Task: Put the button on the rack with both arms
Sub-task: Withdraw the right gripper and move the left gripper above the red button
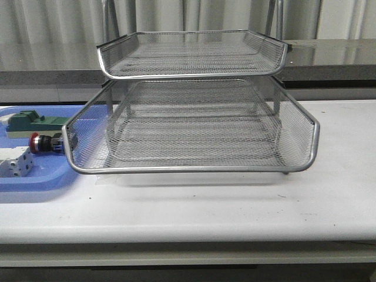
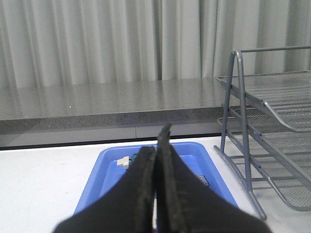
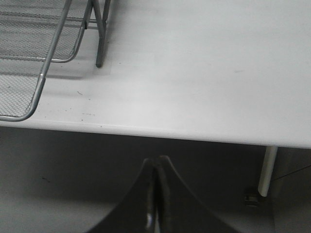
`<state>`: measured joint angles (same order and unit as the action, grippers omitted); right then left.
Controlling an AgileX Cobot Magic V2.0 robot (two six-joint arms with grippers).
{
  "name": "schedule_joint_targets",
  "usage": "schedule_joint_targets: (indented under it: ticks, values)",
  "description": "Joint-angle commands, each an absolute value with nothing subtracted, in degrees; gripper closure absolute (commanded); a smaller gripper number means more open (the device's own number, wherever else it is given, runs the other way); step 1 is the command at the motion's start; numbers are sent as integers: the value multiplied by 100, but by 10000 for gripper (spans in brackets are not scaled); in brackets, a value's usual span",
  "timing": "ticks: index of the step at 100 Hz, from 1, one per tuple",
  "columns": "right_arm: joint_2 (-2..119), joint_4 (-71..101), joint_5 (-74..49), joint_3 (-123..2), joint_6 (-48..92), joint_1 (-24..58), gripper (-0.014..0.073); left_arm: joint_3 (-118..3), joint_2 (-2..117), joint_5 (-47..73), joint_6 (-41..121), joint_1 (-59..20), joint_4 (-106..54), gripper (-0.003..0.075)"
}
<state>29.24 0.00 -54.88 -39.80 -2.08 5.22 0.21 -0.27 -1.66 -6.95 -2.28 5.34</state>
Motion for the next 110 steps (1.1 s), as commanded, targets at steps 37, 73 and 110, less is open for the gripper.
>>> schedule_joint_targets:
  ticks: [37,73,110]
  values:
    - [2935,-104,-5144,-4182,-213,502,661,214,-207,-621,-736,-209,515,741]
    - [2935,-104,-5144,-4182,-213,502,661,214,-207,-715,-736,-209,515,741]
    - [2935,-104,-5144,-4182,-213,502,661,94,-207,-685,-736,-209,179,741]
